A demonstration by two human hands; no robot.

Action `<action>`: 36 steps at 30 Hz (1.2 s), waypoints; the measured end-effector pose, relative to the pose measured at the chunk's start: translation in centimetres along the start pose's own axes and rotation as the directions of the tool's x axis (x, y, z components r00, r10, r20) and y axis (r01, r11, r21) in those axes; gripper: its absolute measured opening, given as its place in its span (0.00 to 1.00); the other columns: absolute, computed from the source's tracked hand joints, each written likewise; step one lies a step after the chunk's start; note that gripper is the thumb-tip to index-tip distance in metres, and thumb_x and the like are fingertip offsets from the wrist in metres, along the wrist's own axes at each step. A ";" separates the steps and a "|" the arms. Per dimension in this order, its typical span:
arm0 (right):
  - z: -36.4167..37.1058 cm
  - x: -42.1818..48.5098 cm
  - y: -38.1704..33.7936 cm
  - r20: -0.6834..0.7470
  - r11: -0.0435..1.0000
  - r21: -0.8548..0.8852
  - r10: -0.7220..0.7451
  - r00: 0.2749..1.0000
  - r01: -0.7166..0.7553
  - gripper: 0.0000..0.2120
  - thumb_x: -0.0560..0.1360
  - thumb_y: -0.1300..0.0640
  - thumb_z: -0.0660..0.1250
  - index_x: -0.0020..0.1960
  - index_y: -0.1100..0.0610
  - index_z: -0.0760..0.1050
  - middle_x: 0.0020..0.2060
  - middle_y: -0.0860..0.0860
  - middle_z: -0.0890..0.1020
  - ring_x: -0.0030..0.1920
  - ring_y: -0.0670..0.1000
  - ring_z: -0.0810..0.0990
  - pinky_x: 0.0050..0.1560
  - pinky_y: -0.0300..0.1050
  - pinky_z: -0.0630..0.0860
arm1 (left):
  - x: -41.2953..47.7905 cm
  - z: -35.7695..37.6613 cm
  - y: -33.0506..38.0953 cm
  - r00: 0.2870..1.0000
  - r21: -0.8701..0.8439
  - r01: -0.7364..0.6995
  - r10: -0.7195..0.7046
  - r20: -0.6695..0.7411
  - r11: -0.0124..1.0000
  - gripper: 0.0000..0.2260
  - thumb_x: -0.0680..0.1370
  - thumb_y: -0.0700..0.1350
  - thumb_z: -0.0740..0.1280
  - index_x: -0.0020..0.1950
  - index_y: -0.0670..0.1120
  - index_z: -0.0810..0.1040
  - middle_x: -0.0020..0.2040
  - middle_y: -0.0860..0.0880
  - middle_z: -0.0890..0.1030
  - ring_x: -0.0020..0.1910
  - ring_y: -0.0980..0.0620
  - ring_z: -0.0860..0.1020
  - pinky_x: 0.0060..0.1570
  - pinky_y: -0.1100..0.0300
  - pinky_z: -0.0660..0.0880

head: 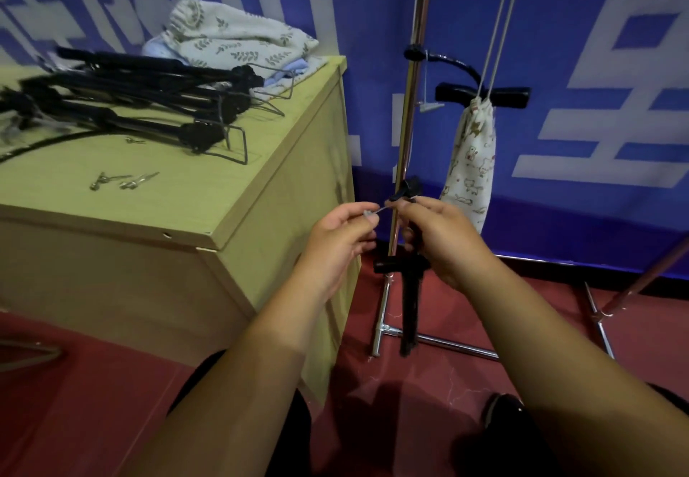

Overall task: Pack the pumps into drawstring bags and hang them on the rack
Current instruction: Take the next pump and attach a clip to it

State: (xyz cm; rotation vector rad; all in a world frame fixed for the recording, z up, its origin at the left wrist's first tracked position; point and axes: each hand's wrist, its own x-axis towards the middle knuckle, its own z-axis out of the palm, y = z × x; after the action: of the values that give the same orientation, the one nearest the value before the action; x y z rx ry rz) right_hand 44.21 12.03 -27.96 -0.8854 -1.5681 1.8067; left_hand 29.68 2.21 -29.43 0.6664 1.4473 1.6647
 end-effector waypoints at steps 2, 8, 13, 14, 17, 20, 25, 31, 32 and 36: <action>0.5 -1.0 -1.3 0.038 0.992 0.124 0.014 0.999 -0.019 0.12 0.84 0.54 0.70 0.60 0.60 0.86 0.38 0.49 0.80 0.39 0.48 0.78 0.46 0.49 0.78 | -1.2 0.0 1.4 1.000 -0.027 -0.025 0.025 0.011 0.999 0.07 0.81 0.37 0.71 0.58 0.42 0.84 0.42 0.49 0.81 0.42 0.52 0.79 0.49 0.58 0.80; 3.0 -4.2 -5.8 0.120 0.965 0.262 -0.027 0.992 -0.006 0.08 0.82 0.57 0.74 0.56 0.62 0.86 0.44 0.56 0.87 0.44 0.53 0.86 0.55 0.56 0.86 | -5.0 -0.2 7.0 0.991 -0.160 -0.127 0.131 0.017 0.979 0.06 0.83 0.33 0.66 0.57 0.42 0.79 0.48 0.42 0.84 0.47 0.46 0.85 0.52 0.55 0.83; 6.0 -6.2 -9.3 0.099 0.958 0.281 -0.090 0.991 0.059 0.07 0.81 0.58 0.76 0.56 0.60 0.87 0.43 0.56 0.87 0.39 0.52 0.84 0.46 0.52 0.86 | -8.1 -1.1 12.0 0.968 -0.150 -0.247 0.251 0.006 0.957 0.08 0.83 0.31 0.66 0.62 0.37 0.78 0.50 0.40 0.86 0.48 0.44 0.85 0.50 0.55 0.84; 6.7 -6.5 -9.9 0.100 0.952 0.299 -0.100 0.990 0.065 0.06 0.80 0.57 0.77 0.54 0.59 0.87 0.42 0.55 0.86 0.37 0.51 0.82 0.45 0.51 0.83 | -8.6 -1.3 12.9 0.965 -0.143 -0.259 0.261 -0.003 0.955 0.08 0.83 0.32 0.66 0.61 0.37 0.78 0.51 0.40 0.85 0.48 0.44 0.85 0.49 0.56 0.83; 8.6 -7.2 -11.5 0.076 0.940 0.328 -0.124 0.989 0.093 0.05 0.80 0.56 0.77 0.53 0.58 0.86 0.38 0.52 0.84 0.33 0.48 0.76 0.37 0.45 0.74 | -9.9 -2.2 14.9 0.962 -0.086 -0.273 0.271 -0.026 0.958 0.09 0.82 0.34 0.68 0.62 0.39 0.80 0.55 0.39 0.84 0.52 0.43 0.84 0.49 0.54 0.82; 10.5 -7.6 -13.0 0.048 0.949 0.285 -0.157 0.986 0.137 0.06 0.81 0.57 0.76 0.53 0.59 0.85 0.36 0.51 0.84 0.31 0.47 0.72 0.34 0.43 0.68 | -11.1 -3.3 16.3 0.960 -0.049 -0.279 0.277 -0.043 0.959 0.11 0.82 0.35 0.69 0.64 0.39 0.80 0.54 0.41 0.84 0.49 0.47 0.83 0.48 0.55 0.81; 13.0 -7.8 -14.7 0.023 0.981 0.118 -0.158 0.987 0.155 0.09 0.79 0.55 0.77 0.52 0.61 0.85 0.38 0.53 0.86 0.33 0.50 0.70 0.33 0.46 0.68 | -12.6 -6.1 18.2 0.957 -0.049 -0.276 0.270 -0.112 0.960 0.13 0.83 0.42 0.69 0.67 0.42 0.79 0.57 0.43 0.87 0.50 0.46 0.84 0.52 0.51 0.80; 16.5 -8.5 -15.5 0.031 0.992 0.050 -0.121 0.992 0.120 0.09 0.80 0.56 0.76 0.47 0.60 0.81 0.35 0.52 0.85 0.31 0.49 0.68 0.30 0.45 0.66 | -12.3 -13.4 19.2 0.818 0.284 -0.255 0.362 -0.446 0.924 0.06 0.80 0.43 0.71 0.56 0.48 0.84 0.49 0.46 0.88 0.41 0.50 0.83 0.45 0.52 0.80; 16.9 -8.7 -15.5 0.036 0.993 0.042 -0.113 0.993 0.112 0.08 0.80 0.56 0.76 0.47 0.60 0.81 0.35 0.52 0.85 0.31 0.49 0.68 0.30 0.45 0.66 | -12.2 -15.0 19.3 0.760 0.373 -0.225 0.401 -0.511 0.900 0.05 0.79 0.43 0.72 0.53 0.51 0.85 0.48 0.47 0.88 0.42 0.50 0.84 0.46 0.52 0.81; 18.2 -8.8 -15.0 0.050 0.996 0.019 -0.088 0.995 0.088 0.14 0.80 0.56 0.76 0.56 0.67 0.81 0.33 0.50 0.85 0.31 0.48 0.68 0.29 0.44 0.67 | -11.6 -19.9 19.4 0.634 0.610 0.000 0.472 -0.613 0.792 0.09 0.77 0.40 0.68 0.52 0.53 0.84 0.50 0.53 0.85 0.51 0.47 0.83 0.52 0.53 0.80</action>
State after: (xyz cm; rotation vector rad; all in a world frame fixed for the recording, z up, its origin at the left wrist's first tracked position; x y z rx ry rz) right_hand 35.20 -3.82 -10.50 -0.7561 -1.5959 1.7903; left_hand 15.04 -18.51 -13.25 0.5081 2.6384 1.8225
